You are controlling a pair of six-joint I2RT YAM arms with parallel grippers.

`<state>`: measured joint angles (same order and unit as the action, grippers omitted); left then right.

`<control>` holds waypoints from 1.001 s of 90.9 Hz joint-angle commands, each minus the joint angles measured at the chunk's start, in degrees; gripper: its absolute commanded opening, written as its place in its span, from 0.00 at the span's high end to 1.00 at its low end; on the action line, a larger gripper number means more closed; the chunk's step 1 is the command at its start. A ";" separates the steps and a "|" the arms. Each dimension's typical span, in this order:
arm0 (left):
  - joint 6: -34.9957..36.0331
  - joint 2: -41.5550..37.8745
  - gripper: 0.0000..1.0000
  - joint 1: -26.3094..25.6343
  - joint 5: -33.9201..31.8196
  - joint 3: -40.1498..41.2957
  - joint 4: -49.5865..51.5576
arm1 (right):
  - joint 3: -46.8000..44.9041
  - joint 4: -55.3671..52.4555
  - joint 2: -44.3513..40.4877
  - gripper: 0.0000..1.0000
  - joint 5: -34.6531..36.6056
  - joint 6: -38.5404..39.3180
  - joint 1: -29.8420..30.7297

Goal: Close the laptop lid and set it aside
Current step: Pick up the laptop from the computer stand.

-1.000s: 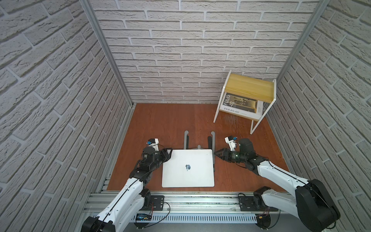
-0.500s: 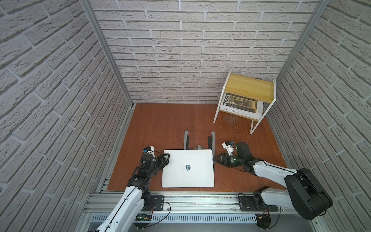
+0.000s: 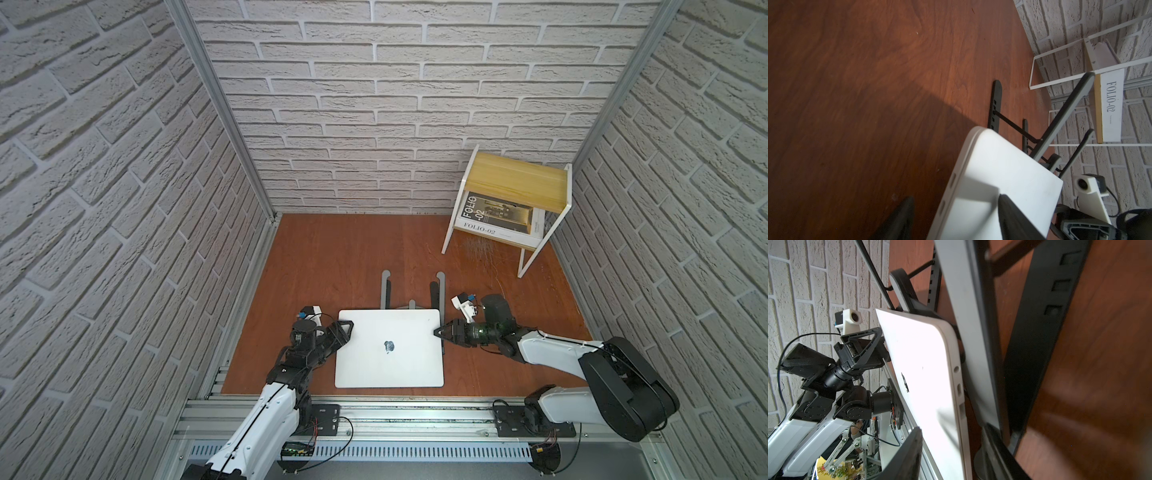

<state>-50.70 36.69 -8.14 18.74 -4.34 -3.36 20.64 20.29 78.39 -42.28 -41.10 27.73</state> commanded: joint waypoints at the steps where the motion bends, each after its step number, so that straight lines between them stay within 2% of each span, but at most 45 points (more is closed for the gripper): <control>1: 0.33 -1.31 0.33 0.39 0.48 0.98 -2.39 | 1.33 5.53 2.57 0.50 -0.17 -1.54 1.73; 23: 0.06 -3.60 0.33 0.41 -0.06 1.89 -1.10 | 2.50 10.82 5.54 0.57 -0.17 -5.51 3.15; 55: -0.16 -6.40 0.33 0.41 -1.00 2.39 0.69 | 3.47 11.63 1.28 0.68 -0.75 -9.73 5.60; 91: -0.43 -8.35 0.32 0.40 -1.61 2.84 1.51 | 4.76 15.02 1.06 0.74 0.77 -13.51 7.94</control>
<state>-50.68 29.61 -7.77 14.72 -1.91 0.93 22.70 27.90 79.70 -40.47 -52.45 34.04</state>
